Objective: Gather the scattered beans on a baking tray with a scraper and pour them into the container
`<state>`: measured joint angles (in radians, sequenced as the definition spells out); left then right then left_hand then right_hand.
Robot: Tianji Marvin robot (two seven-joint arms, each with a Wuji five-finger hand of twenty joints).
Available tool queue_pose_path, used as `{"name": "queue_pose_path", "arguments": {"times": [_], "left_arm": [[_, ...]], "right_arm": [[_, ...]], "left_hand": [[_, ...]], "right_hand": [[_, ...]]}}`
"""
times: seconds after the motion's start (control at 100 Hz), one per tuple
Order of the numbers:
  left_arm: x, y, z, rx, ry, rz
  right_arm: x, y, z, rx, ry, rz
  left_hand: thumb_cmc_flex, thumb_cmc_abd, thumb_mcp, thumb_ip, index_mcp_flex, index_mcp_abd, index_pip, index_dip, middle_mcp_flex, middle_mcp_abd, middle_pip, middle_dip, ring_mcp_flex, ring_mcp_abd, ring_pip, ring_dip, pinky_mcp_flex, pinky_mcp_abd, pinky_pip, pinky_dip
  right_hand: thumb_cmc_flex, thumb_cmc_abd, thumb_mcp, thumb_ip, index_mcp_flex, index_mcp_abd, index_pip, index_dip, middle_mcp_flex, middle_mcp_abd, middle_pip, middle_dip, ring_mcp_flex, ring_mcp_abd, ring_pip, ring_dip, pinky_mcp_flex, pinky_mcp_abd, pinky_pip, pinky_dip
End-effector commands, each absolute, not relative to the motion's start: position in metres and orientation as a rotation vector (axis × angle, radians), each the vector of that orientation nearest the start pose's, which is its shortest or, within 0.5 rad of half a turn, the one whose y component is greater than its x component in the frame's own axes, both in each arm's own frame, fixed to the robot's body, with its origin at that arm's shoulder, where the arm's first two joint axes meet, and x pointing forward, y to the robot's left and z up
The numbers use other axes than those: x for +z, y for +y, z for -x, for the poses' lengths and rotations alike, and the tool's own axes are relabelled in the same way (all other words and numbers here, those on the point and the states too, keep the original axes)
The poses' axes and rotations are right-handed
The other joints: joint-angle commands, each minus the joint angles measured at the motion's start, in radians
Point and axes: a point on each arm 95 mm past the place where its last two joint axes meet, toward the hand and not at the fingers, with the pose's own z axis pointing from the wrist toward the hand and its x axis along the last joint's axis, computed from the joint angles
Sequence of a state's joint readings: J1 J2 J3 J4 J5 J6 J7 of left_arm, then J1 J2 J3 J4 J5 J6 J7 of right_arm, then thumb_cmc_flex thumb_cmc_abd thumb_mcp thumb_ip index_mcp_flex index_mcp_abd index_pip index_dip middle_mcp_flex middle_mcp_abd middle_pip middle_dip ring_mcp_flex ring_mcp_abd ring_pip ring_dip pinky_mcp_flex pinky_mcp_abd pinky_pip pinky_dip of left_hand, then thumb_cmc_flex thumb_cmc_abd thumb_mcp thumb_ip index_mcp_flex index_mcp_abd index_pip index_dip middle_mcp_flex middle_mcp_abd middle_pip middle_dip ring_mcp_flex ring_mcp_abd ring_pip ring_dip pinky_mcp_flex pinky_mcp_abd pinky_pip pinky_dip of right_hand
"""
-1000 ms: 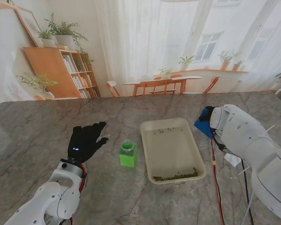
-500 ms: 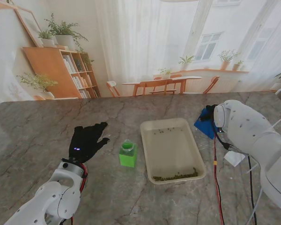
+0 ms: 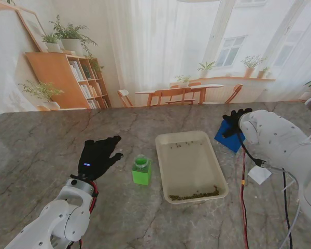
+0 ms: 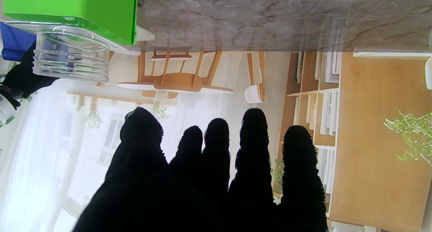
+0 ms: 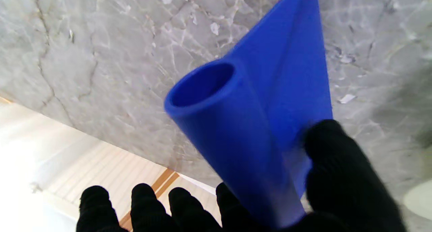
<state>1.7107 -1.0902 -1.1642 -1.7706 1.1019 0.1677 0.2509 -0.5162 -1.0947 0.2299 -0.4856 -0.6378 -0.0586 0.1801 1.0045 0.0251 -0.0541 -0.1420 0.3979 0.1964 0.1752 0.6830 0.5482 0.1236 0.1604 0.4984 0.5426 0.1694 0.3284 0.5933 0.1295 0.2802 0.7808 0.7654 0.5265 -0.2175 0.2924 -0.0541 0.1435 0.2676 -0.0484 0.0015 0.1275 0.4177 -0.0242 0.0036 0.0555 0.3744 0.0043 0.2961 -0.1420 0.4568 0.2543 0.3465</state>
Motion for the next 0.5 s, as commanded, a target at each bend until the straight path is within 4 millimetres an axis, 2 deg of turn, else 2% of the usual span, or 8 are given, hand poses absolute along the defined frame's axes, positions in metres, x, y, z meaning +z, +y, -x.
{"name": "queue_pose_path", "arguments": {"times": [0.0, 0.07, 0.24, 0.34, 0.36, 0.39, 0.42, 0.49], "left_arm": [[-0.3066, -0.0303, -0.3515, -1.521, 1.299, 1.060], [-0.3069, -0.0309, -0.3519, -1.523, 1.303, 1.063], [-0.3075, -0.0327, -0.3530, -1.529, 1.312, 1.068], [-0.3077, -0.0334, -0.3536, -1.532, 1.318, 1.071], [-0.3078, -0.0336, -0.3536, -1.532, 1.319, 1.071], [-0.3079, -0.0337, -0.3538, -1.533, 1.320, 1.072], [-0.3079, -0.0339, -0.3539, -1.534, 1.321, 1.073], [-0.3080, -0.0343, -0.3542, -1.536, 1.323, 1.074]], "right_arm": [[-0.3180, -0.1422, -0.5872, 0.583, 1.921, -1.238], [-0.3179, -0.1425, -0.5859, 0.585, 1.931, -1.258], [-0.3162, -0.1445, -0.5842, 0.605, 1.955, -1.245], [-0.3156, -0.1440, -0.5841, 0.610, 1.944, -1.241], [-0.3154, -0.1438, -0.5841, 0.606, 1.940, -1.241], [-0.3153, -0.1440, -0.5841, 0.604, 1.928, -1.244], [-0.3155, -0.1444, -0.5844, 0.607, 1.914, -1.247], [-0.3156, -0.1448, -0.5849, 0.606, 1.900, -1.239]], "left_hand": [[-0.015, 0.057, 0.007, 0.096, 0.015, 0.002, 0.006, 0.003, 0.004, 0.000, -0.012, -0.004, 0.016, 0.009, -0.010, 0.003, -0.007, 0.028, -0.019, 0.031], [-0.016, 0.058, 0.007, 0.096, 0.015, 0.002, 0.006, 0.003, 0.005, -0.002, -0.012, -0.004, 0.015, 0.009, -0.010, 0.003, -0.007, 0.029, -0.019, 0.031], [-0.016, 0.058, 0.007, 0.096, 0.017, 0.001, 0.006, 0.003, 0.008, -0.004, -0.011, -0.003, 0.017, 0.008, -0.011, 0.003, -0.008, 0.030, -0.020, 0.031], [-0.017, 0.058, 0.006, 0.096, 0.019, 0.000, 0.007, 0.003, 0.011, -0.003, -0.010, -0.003, 0.019, 0.010, -0.010, 0.003, -0.007, 0.030, -0.021, 0.031], [-0.017, 0.059, 0.007, 0.096, 0.018, 0.000, 0.006, 0.003, 0.010, -0.003, -0.011, -0.003, 0.019, 0.008, -0.011, 0.003, -0.007, 0.031, -0.021, 0.031], [-0.017, 0.058, 0.007, 0.096, 0.019, 0.000, 0.006, 0.003, 0.011, -0.003, -0.011, -0.003, 0.020, 0.008, -0.011, 0.003, -0.007, 0.031, -0.022, 0.031], [-0.017, 0.058, 0.006, 0.096, 0.019, -0.001, 0.007, 0.003, 0.011, -0.003, -0.011, -0.003, 0.020, 0.009, -0.011, 0.003, -0.006, 0.030, -0.022, 0.031], [-0.017, 0.058, 0.007, 0.096, 0.020, -0.002, 0.007, 0.003, 0.013, -0.005, -0.010, -0.003, 0.020, 0.007, -0.011, 0.003, -0.005, 0.031, -0.023, 0.031]], "right_hand": [[-0.099, 0.018, 0.043, -0.001, 0.039, 0.025, -0.041, -0.045, -0.022, 0.051, -0.033, -0.019, -0.030, 0.054, -0.014, -0.060, 0.020, 0.063, -0.099, -0.036], [-0.159, 0.158, 0.019, 0.003, 0.043, 0.075, -0.045, -0.049, -0.022, 0.057, -0.032, -0.018, -0.028, 0.052, -0.030, -0.122, 0.051, 0.060, -0.180, -0.083], [-0.039, 0.375, -0.120, 0.044, 0.053, 0.210, -0.045, -0.049, -0.022, 0.089, -0.033, -0.018, -0.032, 0.059, -0.034, -0.213, 0.103, 0.057, -0.291, -0.175], [0.107, 0.323, -0.062, 0.073, 0.056, 0.239, -0.044, -0.048, -0.023, 0.103, -0.033, -0.018, -0.030, 0.065, -0.032, -0.217, 0.107, 0.058, -0.287, -0.191], [0.135, 0.295, -0.044, 0.080, 0.056, 0.239, -0.044, -0.048, -0.023, 0.107, -0.033, -0.018, -0.032, 0.068, -0.022, -0.193, 0.102, 0.059, -0.268, -0.172], [0.161, 0.242, -0.003, 0.092, 0.055, 0.228, -0.044, -0.048, -0.023, 0.107, -0.033, -0.018, -0.028, 0.062, -0.007, -0.055, 0.023, 0.068, -0.100, 0.096], [0.186, 0.187, 0.020, 0.100, 0.053, 0.211, -0.044, -0.048, -0.023, 0.098, -0.033, -0.018, 0.021, 0.053, 0.061, 0.050, 0.021, 0.098, 0.088, 0.240], [0.249, 0.091, 0.021, 0.103, 0.051, 0.188, -0.044, -0.048, -0.022, 0.098, -0.031, -0.017, 0.147, 0.039, 0.214, 0.158, 0.124, 0.151, 0.391, 0.229]]}}
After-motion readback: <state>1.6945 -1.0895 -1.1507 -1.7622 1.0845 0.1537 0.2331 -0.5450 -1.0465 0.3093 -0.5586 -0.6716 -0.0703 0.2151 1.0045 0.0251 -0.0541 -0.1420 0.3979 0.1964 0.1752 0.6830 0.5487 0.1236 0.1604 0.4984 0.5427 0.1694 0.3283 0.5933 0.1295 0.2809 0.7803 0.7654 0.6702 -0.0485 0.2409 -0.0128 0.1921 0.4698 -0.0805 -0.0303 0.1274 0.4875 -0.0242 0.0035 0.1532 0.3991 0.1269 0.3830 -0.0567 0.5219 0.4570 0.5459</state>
